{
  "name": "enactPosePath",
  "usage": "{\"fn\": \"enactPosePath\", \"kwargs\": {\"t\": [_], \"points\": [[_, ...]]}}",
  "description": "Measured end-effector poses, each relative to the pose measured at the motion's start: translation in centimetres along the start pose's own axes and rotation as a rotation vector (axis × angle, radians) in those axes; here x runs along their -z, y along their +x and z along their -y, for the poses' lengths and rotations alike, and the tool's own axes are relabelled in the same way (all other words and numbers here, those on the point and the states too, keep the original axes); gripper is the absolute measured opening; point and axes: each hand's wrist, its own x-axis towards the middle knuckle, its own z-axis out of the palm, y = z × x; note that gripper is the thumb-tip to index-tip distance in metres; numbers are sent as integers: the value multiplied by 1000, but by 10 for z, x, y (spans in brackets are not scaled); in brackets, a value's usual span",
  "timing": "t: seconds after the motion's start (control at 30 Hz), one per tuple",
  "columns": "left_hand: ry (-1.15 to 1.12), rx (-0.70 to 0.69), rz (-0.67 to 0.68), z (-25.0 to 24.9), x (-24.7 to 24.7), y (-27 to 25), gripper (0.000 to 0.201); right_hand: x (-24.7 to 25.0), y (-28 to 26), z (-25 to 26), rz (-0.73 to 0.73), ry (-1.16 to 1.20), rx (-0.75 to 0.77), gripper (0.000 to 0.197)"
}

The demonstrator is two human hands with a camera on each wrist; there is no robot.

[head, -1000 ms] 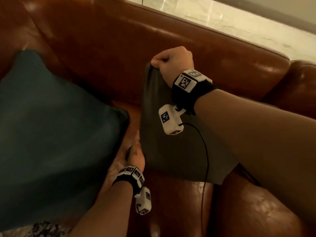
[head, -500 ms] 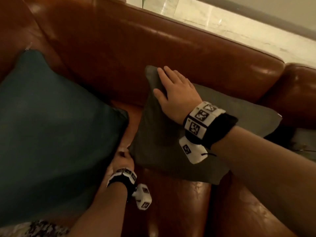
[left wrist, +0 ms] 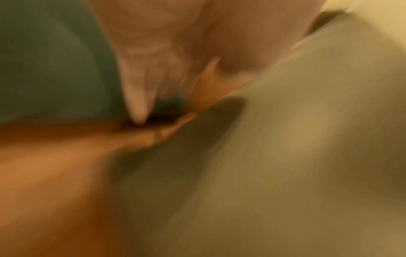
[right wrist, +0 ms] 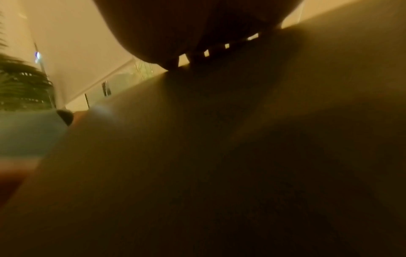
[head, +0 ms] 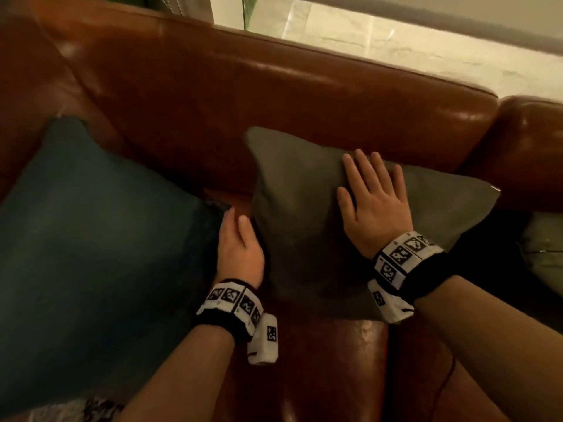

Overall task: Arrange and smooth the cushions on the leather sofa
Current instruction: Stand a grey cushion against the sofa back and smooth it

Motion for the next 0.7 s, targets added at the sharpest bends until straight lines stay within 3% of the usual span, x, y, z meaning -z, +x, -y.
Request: {"fn": "enactPosePath", "kwargs": {"t": [0.07, 0.13, 0.2, 0.3, 0.4, 0.43, 0.47, 0.5, 0.57, 0.63, 0.7], "points": [[-30, -221, -11, -26, -11, 6, 67, -5, -2, 6, -9, 3, 10, 58], [64, -281, -17, -37, -23, 18, 70, -7, 0, 6, 0, -9, 44, 58], [142, -260, -35, -38, -25, 26, 61, -7, 0, -9, 8, -45, 67, 58], [165, -202, -80, -34, -20, 35, 49, -4, -10, -60, -19, -47, -114, 61], [25, -48, -302, -43, -4, 43, 43, 2, -25, -87, -14, -31, -260, 65], [20, -134, -394, -54, 0, 38, 44, 3, -28, -82, -41, -7, -242, 64], [80, -318, -434, -70, -1, 31, 46, 3, -29, -72, -66, 29, -187, 62], [186, -553, -378, -88, -8, 22, 49, 3, -27, -58, -77, 62, -110, 59], [498, -953, -71, -117, -36, 3, 55, -4, -20, -34, -47, 74, 31, 57], [788, -1045, 172, -127, -52, 12, 59, -6, -12, -33, -6, 51, 42, 57], [957, -972, 174, -117, -41, 45, 62, -5, -8, -60, -14, 12, -37, 58]]}}
